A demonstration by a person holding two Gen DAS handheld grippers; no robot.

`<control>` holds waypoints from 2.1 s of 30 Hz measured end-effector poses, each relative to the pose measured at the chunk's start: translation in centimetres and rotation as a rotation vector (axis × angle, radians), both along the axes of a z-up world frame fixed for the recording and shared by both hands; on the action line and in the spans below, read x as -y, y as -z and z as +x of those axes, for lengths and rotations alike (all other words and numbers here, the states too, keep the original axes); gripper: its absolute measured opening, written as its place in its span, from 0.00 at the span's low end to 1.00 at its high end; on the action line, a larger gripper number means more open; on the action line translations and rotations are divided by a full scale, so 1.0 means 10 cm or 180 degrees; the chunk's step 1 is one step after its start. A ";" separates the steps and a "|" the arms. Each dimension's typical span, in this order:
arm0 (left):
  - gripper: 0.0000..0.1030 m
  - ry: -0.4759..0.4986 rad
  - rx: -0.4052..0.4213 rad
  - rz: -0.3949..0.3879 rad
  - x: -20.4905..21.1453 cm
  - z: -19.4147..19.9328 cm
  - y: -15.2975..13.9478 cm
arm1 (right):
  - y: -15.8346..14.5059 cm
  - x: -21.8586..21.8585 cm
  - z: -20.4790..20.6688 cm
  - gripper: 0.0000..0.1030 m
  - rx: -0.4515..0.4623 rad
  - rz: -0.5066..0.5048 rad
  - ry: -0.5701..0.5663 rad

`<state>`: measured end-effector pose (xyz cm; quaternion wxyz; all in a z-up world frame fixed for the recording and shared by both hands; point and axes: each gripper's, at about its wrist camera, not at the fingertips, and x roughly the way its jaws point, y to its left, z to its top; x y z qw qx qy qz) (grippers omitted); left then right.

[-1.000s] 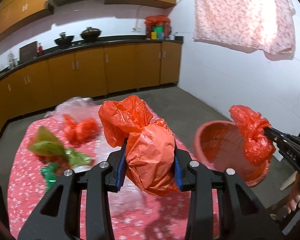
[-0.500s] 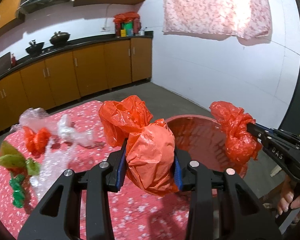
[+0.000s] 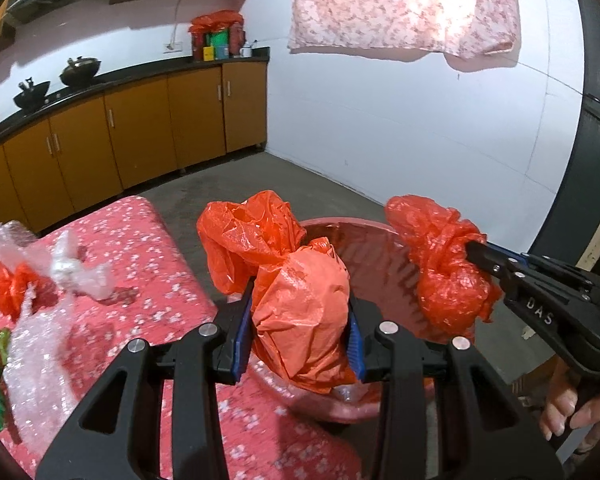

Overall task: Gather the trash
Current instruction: 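Carry both orange bags over the basket and open both tools to drop them, then move both open tools back toward the remaining bags on the table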

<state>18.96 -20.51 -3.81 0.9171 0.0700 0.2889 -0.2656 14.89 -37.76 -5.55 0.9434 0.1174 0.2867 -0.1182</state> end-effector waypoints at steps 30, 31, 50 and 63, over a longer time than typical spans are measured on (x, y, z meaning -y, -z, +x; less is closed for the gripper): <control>0.49 -0.0022 -0.0184 0.0051 0.07 0.20 0.21 | 0.07 0.09 0.07 0.30 0.0061 0.0034 -0.0014; 0.51 -0.0050 -0.0179 0.0038 0.03 0.20 0.19 | 0.06 0.08 0.06 0.31 0.0068 0.0024 -0.0014; 0.61 -0.1083 0.0164 0.0042 -1.52 -0.26 -0.06 | -0.14 -0.88 0.09 0.50 0.0155 -0.0170 -0.0575; 0.62 -0.2306 0.0281 0.0233 -3.28 -0.49 -0.03 | -0.13 -2.56 0.39 0.50 0.0074 0.0006 -0.1528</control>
